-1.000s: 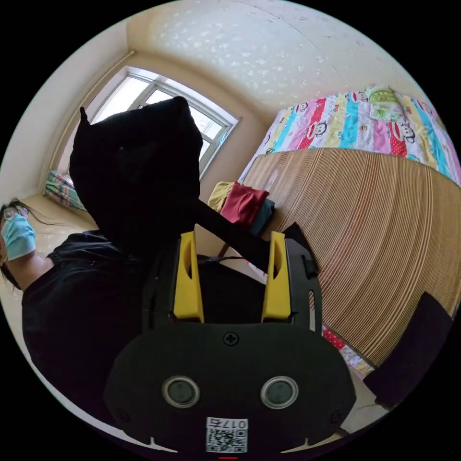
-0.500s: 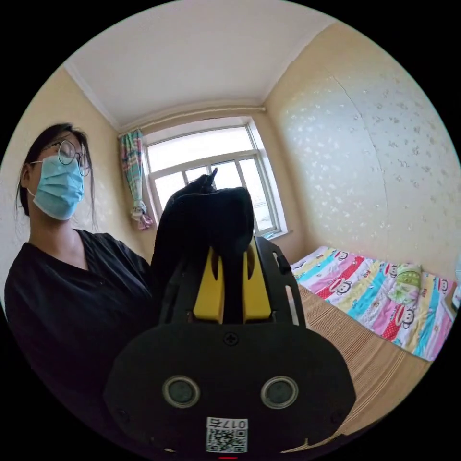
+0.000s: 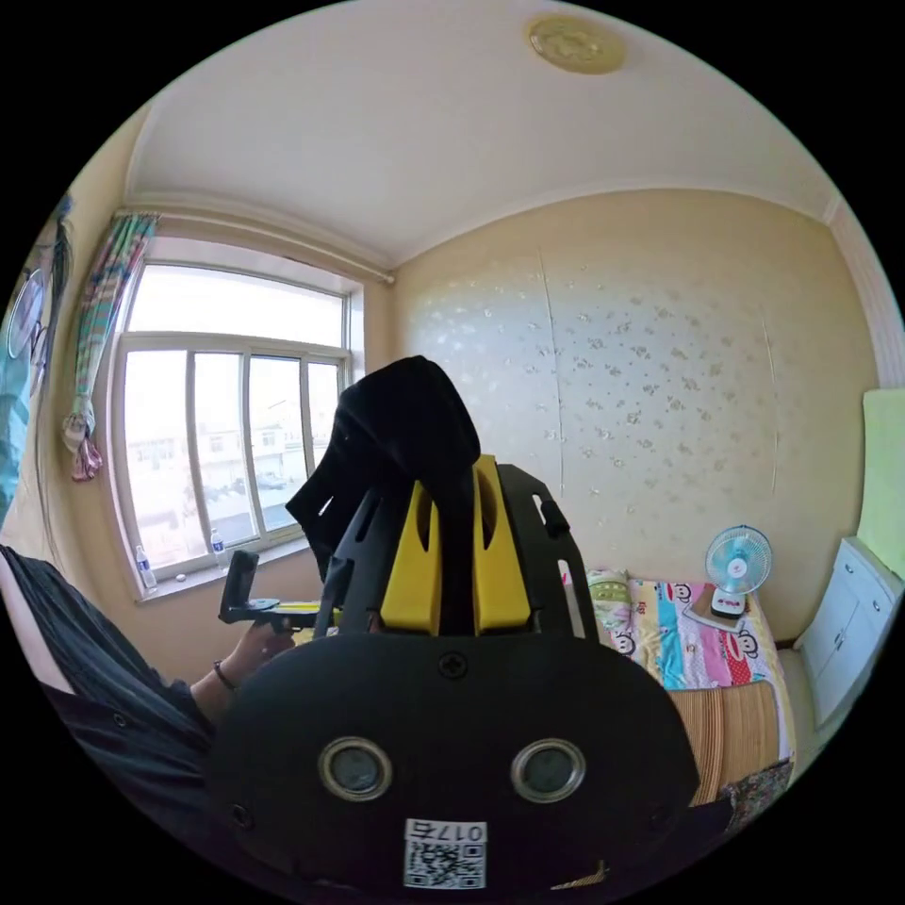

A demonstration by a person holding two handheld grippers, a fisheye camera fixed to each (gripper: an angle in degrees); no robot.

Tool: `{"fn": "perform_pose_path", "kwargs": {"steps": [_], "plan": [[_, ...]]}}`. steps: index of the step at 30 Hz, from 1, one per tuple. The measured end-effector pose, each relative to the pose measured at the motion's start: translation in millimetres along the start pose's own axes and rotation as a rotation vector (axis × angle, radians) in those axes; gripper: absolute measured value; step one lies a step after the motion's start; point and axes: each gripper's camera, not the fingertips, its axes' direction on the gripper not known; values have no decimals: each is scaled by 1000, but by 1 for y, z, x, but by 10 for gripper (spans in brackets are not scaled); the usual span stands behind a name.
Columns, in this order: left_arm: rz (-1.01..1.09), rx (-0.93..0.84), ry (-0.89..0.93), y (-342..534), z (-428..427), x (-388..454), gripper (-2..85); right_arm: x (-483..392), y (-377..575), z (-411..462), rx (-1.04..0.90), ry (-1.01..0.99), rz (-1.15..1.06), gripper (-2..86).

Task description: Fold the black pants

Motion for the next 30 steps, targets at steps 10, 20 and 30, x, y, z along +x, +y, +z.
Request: {"fn": "perform_pose_path", "kwargs": {"steps": [10, 20, 30], "plan": [[92, 255, 237, 5, -3, 37, 50, -42, -71, -14, 48, 22, -51, 65], [293, 606, 163, -136, -127, 93, 40, -16, -189, -79, 154, -83, -161, 60], [163, 396, 187, -228, -57, 34, 41, 153, -296, 6, -219, -250, 26, 62]]}}
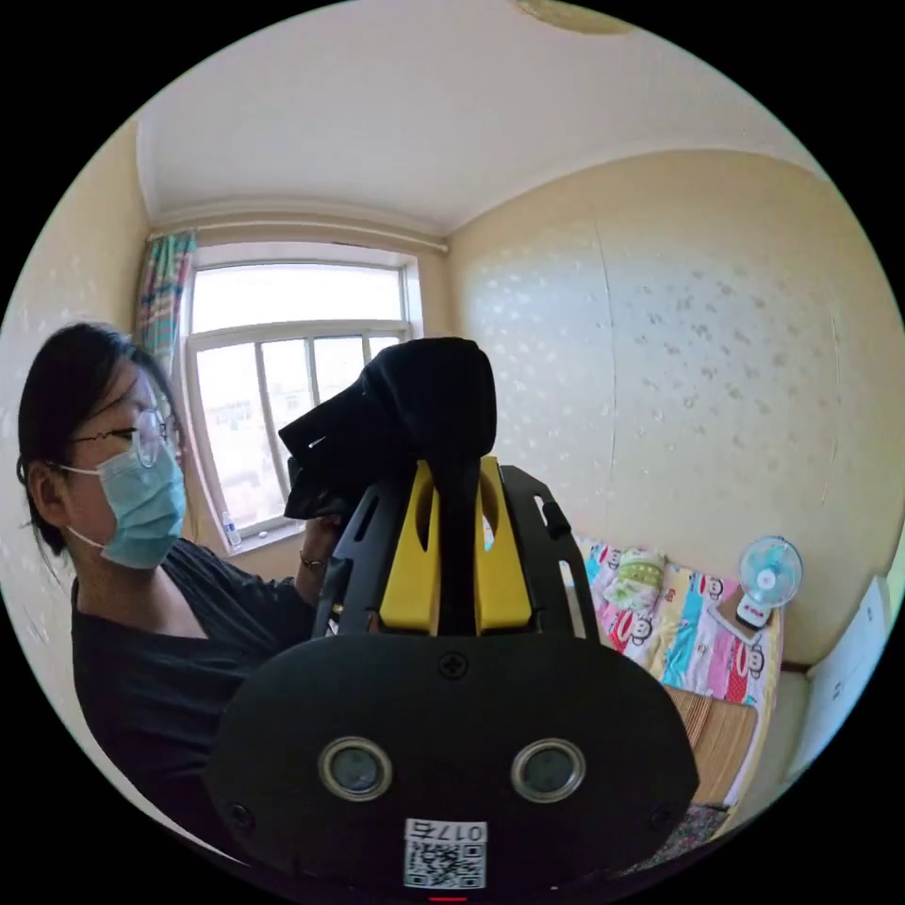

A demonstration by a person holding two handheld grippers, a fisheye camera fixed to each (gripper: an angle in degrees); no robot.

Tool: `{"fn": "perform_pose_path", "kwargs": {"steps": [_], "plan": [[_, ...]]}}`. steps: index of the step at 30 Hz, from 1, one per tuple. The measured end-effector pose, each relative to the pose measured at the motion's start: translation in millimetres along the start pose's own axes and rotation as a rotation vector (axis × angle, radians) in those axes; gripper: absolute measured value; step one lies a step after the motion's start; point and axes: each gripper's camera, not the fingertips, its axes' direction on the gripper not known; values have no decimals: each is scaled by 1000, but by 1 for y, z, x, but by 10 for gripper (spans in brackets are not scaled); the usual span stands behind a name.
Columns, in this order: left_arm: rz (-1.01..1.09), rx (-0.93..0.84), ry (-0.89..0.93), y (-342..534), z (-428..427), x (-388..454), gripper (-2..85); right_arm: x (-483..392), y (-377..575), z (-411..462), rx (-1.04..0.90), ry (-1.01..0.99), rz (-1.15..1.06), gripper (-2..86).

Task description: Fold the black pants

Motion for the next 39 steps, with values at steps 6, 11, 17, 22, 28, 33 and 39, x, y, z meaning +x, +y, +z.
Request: {"fn": "perform_pose_path", "kwargs": {"steps": [6, 11, 17, 22, 28, 33, 39], "plan": [[-90, -333, -421, -36, 182, -235, 63, 275, -99, 243, -285, 360, 220, 74], [-391, -638, -634, 70, 201, -425, 66, 450, -19, 385, -622, 477, 484, 38], [-591, -1064, -644, 368, 105, -483, 68, 518, 236, 446, -874, 183, 720, 20], [-848, -1277, -617, 550, 18, -465, 82, 477, 401, 474, -1149, -14, 818, 53], [-939, -1428, -524, 630, -26, -438, 98, 406, 454, 488, -1389, -117, 756, 68], [-768, -1672, -531, 655, -43, -384, 35, 376, 450, 430, -1326, -32, 928, 38], [-1008, -1631, -711, 640, -99, -372, 55, 405, 409, 372, -1396, -291, 1032, 24]]}}
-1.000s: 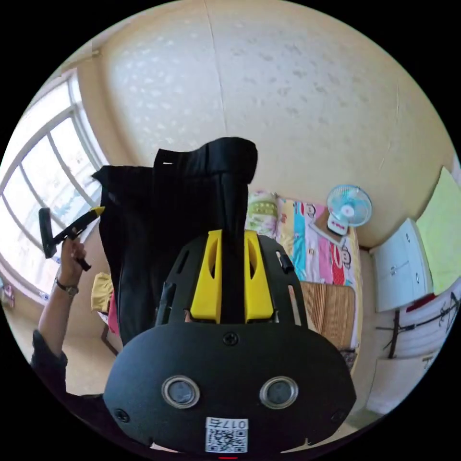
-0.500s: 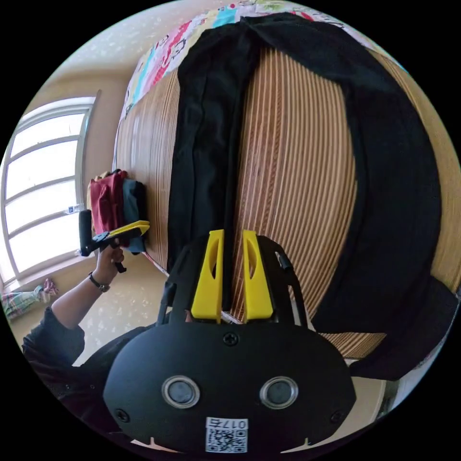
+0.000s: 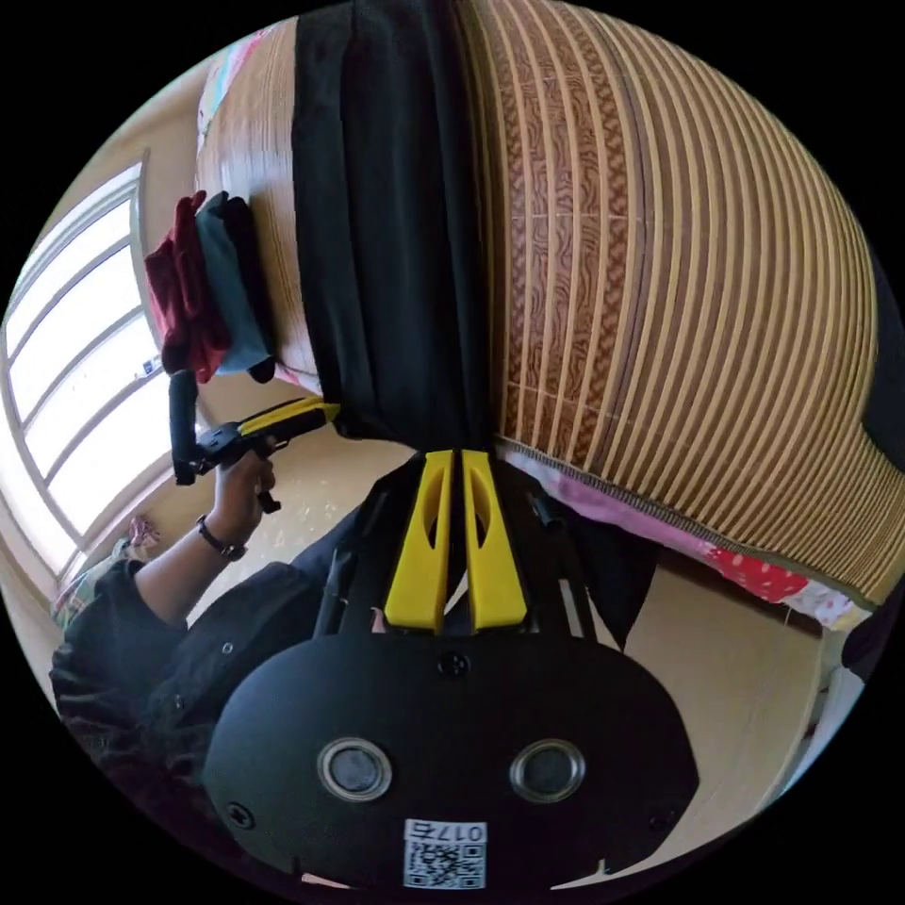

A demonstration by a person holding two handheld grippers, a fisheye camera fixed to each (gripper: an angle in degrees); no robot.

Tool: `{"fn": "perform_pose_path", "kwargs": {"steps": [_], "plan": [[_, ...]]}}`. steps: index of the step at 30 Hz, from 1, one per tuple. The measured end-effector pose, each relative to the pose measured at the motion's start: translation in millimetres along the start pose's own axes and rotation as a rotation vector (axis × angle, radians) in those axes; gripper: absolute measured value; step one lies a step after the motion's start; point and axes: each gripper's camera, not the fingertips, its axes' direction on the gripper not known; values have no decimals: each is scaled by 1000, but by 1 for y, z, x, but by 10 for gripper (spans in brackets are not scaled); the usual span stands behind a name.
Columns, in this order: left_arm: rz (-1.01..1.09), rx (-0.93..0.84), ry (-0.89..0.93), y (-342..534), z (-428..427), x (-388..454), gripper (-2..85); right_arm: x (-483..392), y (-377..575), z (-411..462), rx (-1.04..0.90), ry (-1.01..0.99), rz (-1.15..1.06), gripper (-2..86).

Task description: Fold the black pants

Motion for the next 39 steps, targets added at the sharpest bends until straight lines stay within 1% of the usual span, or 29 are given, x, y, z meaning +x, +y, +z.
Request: {"fn": "perform_pose_path", "kwargs": {"steps": [2, 4, 5, 7, 9, 11, 12, 13, 15, 17, 19, 20, 22, 23, 25, 26, 28, 30, 31, 33, 35, 37, 39], "plan": [[-63, 59, 78, 15, -10, -15, 56, 6, 19, -61, 104, 34, -37, 24], [-152, 77, 113, 27, -15, -31, 55, 24, 39, -150, 276, 220, 29, 36], [-202, 82, 119, 35, -17, -39, 55, 30, 41, -172, 318, 260, 53, 42], [-244, 77, 118, 42, -16, -47, 54, 56, 45, -246, 460, 352, 134, 54], [-281, 40, 103, 46, -12, -51, 52, 80, 38, -277, 488, 355, 194, 44], [-286, 8, 95, 45, -11, -48, 45, 107, 28, -281, 421, 337, 283, 29], [-280, -7, 81, 43, -13, -43, 43, 121, 22, -266, 309, 334, 328, 22], [-273, -8, 74, 42, -14, -39, 42, 119, 34, -263, 367, 326, 325, 17], [-214, 6, 65, 37, -23, -20, 36, 105, 67, -253, 452, 348, 303, 12], [-158, 8, 53, 31, -26, -3, 28, 94, 95, -231, 393, 388, 260, 10], [-99, -7, 30, 23, -25, 15, 19, 85, 132, -204, 294, 435, 181, 9], [-61, -20, 9, 19, -22, 26, 14, 83, 141, -201, 275, 428, 160, 10], [-16, -33, -19, 13, -19, 41, 10, 85, 166, -199, 114, 287, 90, 11], [10, -37, -24, 11, -18, 50, 8, 86, 174, -203, 111, 243, 69, 12], [52, -33, -18, 9, -16, 63, 7, 92, 218, -239, 286, 134, -2, 20], [84, -33, -15, 7, -15, 70, 8, 97, 227, -250, 330, 135, 15, 22], [130, -41, -20, 6, -12, 79, 10, 123, 256, -289, 462, 202, 172, 48], [179, -49, -28, 9, -8, 87, 16, 141, 269, -311, 518, 261, 254, 81], [187, -54, -30, 11, -6, 88, 17, 151, 274, -323, 530, 296, 299, 103], [226, -87, -49, 17, 0, 90, 24, 160, 276, -335, 533, 332, 314, 119], [256, -107, -78, 21, 5, 90, 29, 167, 274, -339, 504, 356, 294, 116], [274, -121, -99, 25, 9, 86, 33, 182, 264, -324, 364, 362, 277, 101], [277, -126, -91, 30, 10, 77, 36, 178, 273, -328, 370, 400, 280, 73]]}}
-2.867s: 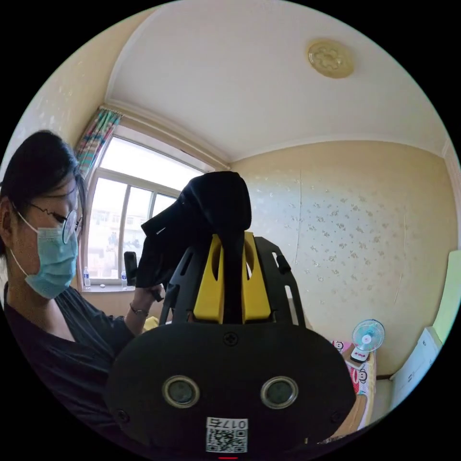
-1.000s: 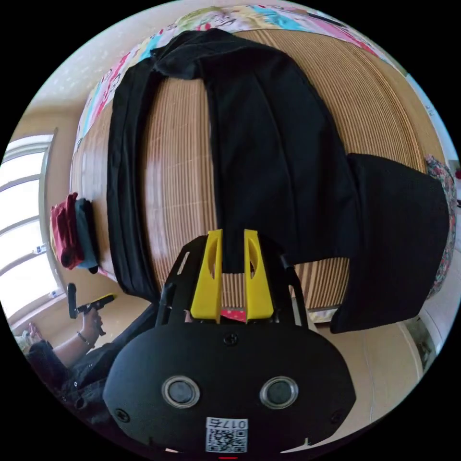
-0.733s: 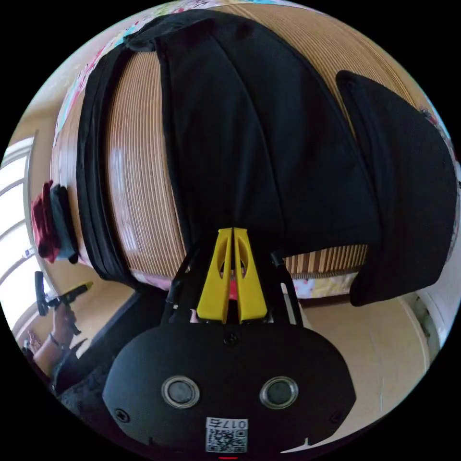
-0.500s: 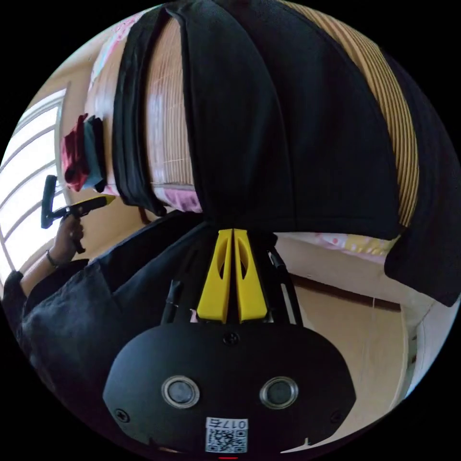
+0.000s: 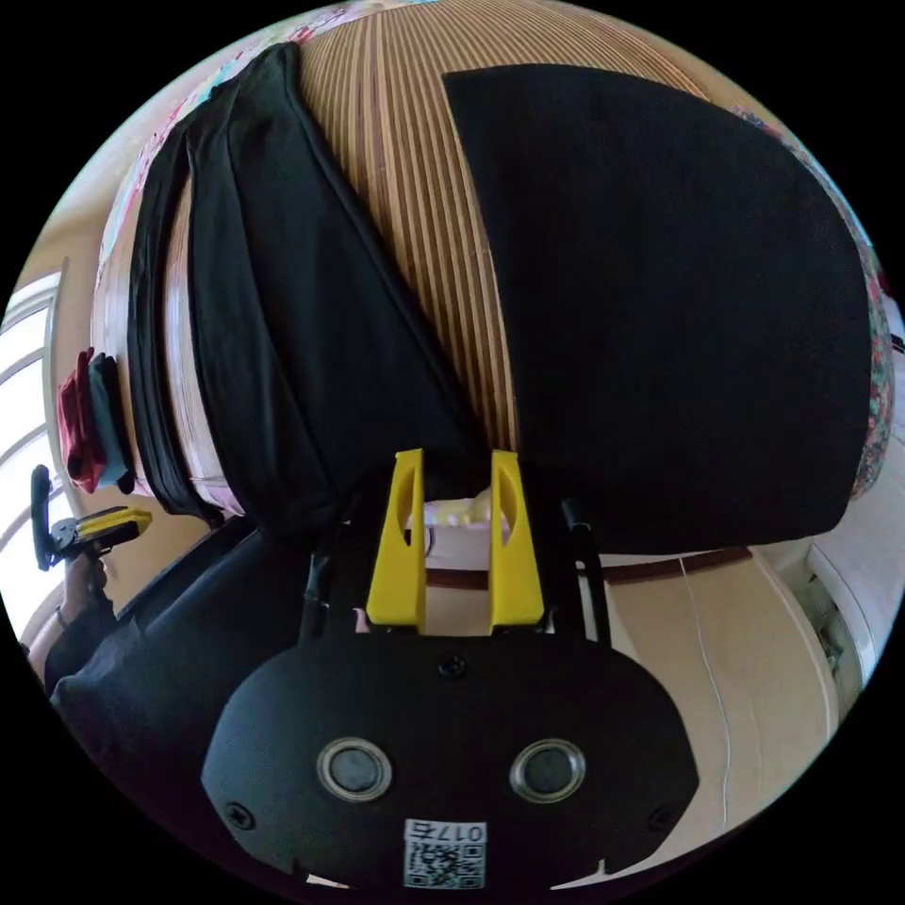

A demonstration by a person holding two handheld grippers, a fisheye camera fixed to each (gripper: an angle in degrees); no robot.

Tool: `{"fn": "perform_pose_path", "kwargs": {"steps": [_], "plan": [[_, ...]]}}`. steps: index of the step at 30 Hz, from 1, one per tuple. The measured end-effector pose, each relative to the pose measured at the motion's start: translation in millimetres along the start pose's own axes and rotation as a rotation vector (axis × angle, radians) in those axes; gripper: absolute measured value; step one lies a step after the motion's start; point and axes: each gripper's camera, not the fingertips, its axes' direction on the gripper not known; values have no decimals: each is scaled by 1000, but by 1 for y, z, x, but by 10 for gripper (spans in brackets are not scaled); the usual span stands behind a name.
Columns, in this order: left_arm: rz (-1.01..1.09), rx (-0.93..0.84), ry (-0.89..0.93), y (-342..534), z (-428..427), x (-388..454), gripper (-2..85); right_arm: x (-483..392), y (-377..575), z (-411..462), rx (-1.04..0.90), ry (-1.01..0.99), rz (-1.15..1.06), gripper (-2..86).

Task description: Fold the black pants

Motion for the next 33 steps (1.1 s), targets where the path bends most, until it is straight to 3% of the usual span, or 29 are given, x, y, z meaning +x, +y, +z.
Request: {"fn": "perform_pose_path", "kwargs": {"steps": [4, 7, 12, 16, 22, 29, 33], "plan": [[-14, 121, 91, 12, -21, -10, 41, 1, 40, -66, 128, -264, -57, 35], [51, 229, 304, 10, -46, -9, 70, -18, 73, -119, 195, -400, -170, 26], [187, 271, 544, -11, -78, 24, 128, -72, 87, -155, 108, -475, -410, 19], [203, 270, 563, -23, -89, 48, 167, -116, 95, -168, 33, -471, -582, 13], [182, 254, 289, -9, -83, 59, 144, -150, 117, -186, -57, -428, -768, 6], [106, 251, 407, 24, -65, -5, 52, -148, 123, -192, -170, -528, -799, 13], [74, 386, 557, 58, -65, -55, 76, -152, 111, -196, -231, -617, -796, 13]]}}
